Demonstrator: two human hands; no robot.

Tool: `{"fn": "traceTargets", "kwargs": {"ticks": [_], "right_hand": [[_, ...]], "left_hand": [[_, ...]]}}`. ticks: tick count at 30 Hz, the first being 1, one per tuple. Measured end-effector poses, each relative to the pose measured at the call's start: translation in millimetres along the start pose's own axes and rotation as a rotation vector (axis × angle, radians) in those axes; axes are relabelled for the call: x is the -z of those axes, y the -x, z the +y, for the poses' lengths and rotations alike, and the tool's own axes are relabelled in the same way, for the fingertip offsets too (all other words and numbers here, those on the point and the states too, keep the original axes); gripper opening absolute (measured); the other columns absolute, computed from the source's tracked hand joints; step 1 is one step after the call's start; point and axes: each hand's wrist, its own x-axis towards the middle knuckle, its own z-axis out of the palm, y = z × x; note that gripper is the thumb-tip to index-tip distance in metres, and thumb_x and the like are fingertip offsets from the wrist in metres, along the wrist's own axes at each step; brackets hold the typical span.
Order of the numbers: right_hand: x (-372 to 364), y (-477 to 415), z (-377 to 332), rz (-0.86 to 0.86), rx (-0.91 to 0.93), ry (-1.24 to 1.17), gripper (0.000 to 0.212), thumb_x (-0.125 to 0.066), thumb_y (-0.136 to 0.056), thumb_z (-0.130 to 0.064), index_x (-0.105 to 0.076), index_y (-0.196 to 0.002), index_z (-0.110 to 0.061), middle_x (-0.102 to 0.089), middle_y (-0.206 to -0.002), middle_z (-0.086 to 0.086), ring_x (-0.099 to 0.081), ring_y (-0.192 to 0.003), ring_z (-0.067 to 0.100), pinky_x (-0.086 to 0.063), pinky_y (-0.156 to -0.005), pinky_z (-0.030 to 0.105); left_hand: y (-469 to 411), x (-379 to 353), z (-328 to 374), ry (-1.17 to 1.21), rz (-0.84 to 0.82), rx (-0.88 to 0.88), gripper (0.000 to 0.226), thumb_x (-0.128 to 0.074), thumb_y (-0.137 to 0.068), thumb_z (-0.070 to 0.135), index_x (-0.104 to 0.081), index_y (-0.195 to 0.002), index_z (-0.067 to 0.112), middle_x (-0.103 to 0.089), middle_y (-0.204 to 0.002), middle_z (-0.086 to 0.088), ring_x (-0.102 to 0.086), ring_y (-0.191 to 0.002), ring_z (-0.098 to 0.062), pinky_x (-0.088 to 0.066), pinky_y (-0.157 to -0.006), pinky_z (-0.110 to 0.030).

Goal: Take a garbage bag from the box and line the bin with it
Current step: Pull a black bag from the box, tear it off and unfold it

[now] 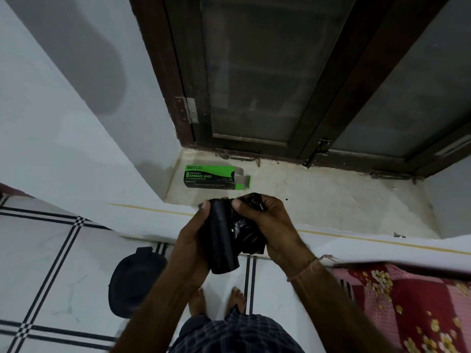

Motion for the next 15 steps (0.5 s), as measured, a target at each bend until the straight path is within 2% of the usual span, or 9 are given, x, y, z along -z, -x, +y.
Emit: {"fn": "traceTargets", "kwargs": {"ticks": [9,12,15], "right_hand": [[-6,10,0,-0.018,0.037,-0.108,0.008,-0.07,-0.091,-0.002,-0.075,-0.086,-0.007,-0.075,-0.076,0.003,-0.07,-0.07,0.015,-0.057,-0.066,0.025],[-12,14,2,-0.015,0.022,-0.148,0.011,-0.068,-0.092,-0.002,-0.072,-0.083,-0.008,-0.073,-0.073,0.001,-0.069,-0.068,0.014,-0.056,-0.063,0.024],[-18,17,4,0.019,-0.012,-0.184,0.017,-0.069,-0.092,-0.005,-0.074,-0.078,-0.014,-0.074,-0.074,0.001,-0.07,-0.07,0.016,-0.057,-0.064,0.027]], "left_hand": [[0,-2,-3,0.039,-0.009,0.009,0.041,-0.056,-0.088,0.046,-0.081,-0.099,0.015,-0.077,-0.098,-0.012,-0.077,-0.08,-0.024,-0.062,-0.065,-0.037],[2,-6,-3,0.051,-0.008,0.026,0.044,-0.056,-0.09,0.046,-0.079,-0.104,0.011,-0.076,-0.104,-0.017,-0.076,-0.089,-0.031,-0.062,-0.081,-0.051],[2,-6,-8,0.058,0.012,0.053,0.053,-0.057,-0.088,0.05,-0.074,-0.116,0.008,-0.074,-0.112,-0.02,-0.073,-0.098,-0.036,-0.054,-0.095,-0.059]]}}
